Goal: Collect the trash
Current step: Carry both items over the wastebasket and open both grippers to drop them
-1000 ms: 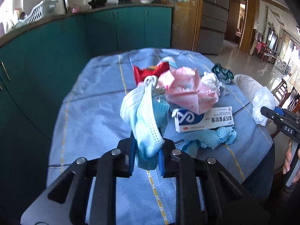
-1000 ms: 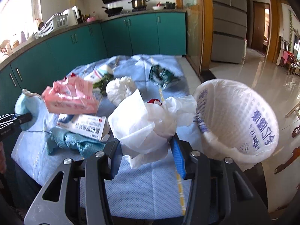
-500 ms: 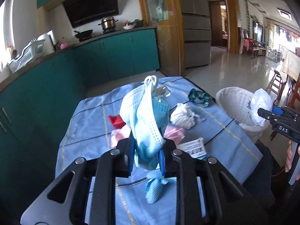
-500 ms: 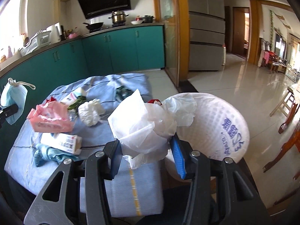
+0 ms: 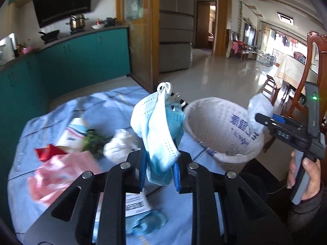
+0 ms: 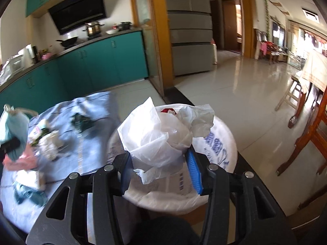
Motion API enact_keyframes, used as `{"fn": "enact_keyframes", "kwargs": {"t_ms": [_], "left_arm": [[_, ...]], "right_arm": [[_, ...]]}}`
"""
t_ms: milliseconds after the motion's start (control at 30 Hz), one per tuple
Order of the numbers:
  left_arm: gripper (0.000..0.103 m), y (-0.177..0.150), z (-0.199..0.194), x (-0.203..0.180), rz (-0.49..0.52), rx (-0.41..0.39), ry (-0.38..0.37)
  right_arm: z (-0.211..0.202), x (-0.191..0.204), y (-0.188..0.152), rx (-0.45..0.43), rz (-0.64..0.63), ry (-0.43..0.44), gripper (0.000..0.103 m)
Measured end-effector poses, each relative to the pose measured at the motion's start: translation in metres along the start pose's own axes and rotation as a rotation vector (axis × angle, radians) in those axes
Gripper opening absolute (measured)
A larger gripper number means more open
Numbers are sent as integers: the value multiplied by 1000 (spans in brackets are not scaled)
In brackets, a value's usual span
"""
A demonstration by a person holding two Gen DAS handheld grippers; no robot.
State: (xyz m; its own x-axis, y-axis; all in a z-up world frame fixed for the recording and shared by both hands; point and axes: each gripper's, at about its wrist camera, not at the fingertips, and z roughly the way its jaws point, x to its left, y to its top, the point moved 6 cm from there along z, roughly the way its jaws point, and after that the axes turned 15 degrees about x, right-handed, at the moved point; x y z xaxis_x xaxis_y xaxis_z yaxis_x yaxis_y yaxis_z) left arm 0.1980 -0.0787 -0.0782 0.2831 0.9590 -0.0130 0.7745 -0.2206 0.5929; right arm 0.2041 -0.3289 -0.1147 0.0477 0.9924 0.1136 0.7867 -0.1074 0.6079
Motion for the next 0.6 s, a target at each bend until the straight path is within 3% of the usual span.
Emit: {"fn": "enact_keyframes", "kwargs": {"t_ms": [167, 233, 267, 300, 367, 500, 600], "left_arm": [[22, 31, 43, -49, 78, 48, -84], [22, 44, 61, -67, 100, 65, -115], [29, 51, 72, -81, 118, 75, -143], [54, 56, 80, -91, 133, 81, -165], [88, 62, 90, -109, 135, 64, -185], [88, 52, 89, -112, 136, 50, -163], [88, 32, 64, -81, 120, 13, -37]], "right_arm": [[34, -18, 10, 54, 30, -55, 50], [42, -24, 10, 71, 48, -51, 58], [44, -28, 10, 71, 59, -49, 62], [43, -30, 8, 66, 66, -52, 72], [38, -36, 5, 44, 78, -64, 85], [31, -45, -3, 39, 77, -85, 87], [21, -44, -10, 33, 73, -77, 87]]}}
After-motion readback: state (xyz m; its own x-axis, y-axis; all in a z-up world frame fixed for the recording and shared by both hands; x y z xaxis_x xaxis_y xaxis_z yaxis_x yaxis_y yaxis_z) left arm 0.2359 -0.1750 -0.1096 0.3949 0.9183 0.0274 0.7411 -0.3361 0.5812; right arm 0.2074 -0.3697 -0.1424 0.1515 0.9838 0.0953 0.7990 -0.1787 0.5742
